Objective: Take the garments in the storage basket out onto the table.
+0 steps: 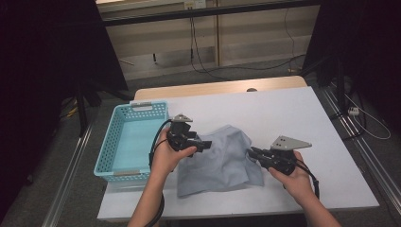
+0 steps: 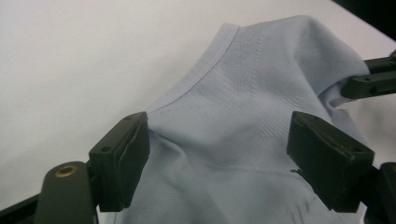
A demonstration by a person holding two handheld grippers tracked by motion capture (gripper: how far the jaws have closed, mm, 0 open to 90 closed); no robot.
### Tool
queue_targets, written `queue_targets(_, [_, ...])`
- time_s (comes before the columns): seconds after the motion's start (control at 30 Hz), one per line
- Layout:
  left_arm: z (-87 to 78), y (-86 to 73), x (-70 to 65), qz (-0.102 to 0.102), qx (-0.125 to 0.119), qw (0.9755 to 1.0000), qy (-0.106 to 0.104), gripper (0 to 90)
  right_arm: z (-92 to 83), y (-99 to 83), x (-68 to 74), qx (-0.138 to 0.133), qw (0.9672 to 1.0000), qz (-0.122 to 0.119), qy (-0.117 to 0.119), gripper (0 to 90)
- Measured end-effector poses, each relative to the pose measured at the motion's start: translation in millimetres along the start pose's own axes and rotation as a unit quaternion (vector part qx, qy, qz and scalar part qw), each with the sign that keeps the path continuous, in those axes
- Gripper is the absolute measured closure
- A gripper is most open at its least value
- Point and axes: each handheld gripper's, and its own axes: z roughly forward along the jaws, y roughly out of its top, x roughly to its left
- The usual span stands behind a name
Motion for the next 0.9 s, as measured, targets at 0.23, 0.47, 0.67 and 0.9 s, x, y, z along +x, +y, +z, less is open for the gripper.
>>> queue_targets(0.23, [8.9, 1.5, 3.0, -0.008, -0.005, 1.0, -0.001, 20.5, 3.9, -7.3, 17.0, 0.014, 0.9994, -0.022, 0.023, 83.1])
queue_targets(0.47, [19.2, 7.2, -0.2, -0.003, -0.006, 1.0, -0.006, 19.3, 8.2, -14.6, 33.3, 0.043, 0.9969, -0.05, 0.042, 82.6])
queue_targets(0.67, [23.8, 12.1, -3.6, -0.009, -0.027, 0.9996, -0.01, 19.3, 10.8, -19.2, 41.2, 0.061, 0.9948, -0.064, 0.05, 82.3])
queue_targets(0.9, [29.2, 14.0, -8.2, -0.004, -0.038, 0.9991, -0.016, 19.4, 13.7, -24.7, 43.0, 0.074, 0.9932, -0.068, 0.058, 82.0])
